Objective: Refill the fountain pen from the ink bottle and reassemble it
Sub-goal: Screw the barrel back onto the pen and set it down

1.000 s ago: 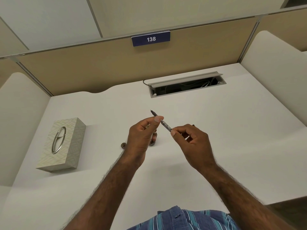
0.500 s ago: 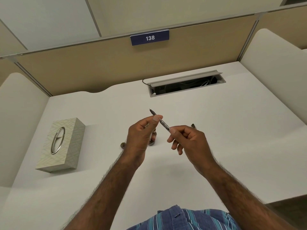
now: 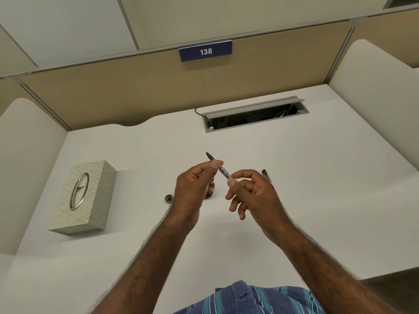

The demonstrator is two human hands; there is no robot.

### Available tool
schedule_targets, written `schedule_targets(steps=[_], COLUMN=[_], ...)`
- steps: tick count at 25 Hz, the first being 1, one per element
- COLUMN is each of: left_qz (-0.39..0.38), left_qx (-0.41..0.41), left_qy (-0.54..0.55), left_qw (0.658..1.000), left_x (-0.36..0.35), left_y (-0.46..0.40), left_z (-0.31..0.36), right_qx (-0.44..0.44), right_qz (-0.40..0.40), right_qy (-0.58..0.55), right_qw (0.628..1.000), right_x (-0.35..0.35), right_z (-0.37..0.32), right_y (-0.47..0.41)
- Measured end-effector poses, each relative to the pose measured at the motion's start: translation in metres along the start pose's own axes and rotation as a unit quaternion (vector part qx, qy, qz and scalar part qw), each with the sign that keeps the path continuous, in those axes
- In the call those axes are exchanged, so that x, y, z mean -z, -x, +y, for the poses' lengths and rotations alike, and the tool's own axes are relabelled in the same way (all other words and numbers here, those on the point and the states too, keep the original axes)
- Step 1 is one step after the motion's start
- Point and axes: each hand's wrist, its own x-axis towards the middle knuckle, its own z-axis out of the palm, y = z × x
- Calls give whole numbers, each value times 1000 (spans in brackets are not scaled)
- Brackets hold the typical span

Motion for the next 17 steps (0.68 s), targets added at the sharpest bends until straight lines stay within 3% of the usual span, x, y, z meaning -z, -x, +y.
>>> schedule_targets(steps=[17], left_qz=[4], left_qx=[4], left_qy=[-5], left_qw=[1000], left_x=[0], left_y=[1], left_z=[-3], right_qx=[-15], right_qz=[-1], right_qy=[21], right_qw=[1000], right_x=[1], right_z=[2], right_y=[1])
